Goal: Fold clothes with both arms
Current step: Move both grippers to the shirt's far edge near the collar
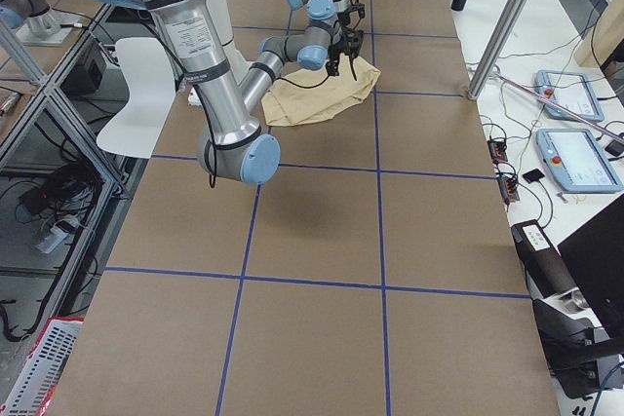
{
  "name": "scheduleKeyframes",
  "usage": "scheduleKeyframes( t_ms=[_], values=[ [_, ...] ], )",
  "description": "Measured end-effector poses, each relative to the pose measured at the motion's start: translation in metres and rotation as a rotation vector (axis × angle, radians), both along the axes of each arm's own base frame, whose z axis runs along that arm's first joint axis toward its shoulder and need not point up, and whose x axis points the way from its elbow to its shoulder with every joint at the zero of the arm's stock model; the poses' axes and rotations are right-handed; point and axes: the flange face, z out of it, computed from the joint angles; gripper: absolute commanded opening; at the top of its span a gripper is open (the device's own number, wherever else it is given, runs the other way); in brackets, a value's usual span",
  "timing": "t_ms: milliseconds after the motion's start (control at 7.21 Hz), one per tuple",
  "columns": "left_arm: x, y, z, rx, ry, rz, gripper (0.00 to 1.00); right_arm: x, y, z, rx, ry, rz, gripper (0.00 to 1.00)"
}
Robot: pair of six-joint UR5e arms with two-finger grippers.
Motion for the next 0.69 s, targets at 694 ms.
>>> scheduleKeyframes(
  t_ms=[694],
  values=[
    [0.0087, 0.0023, 0.0140, -0.014, -0.026, 0.007, 0.94, 0.0018, -0.0025, 0.0004, -0.003, 0.003, 0.005, 1.00]
  ],
)
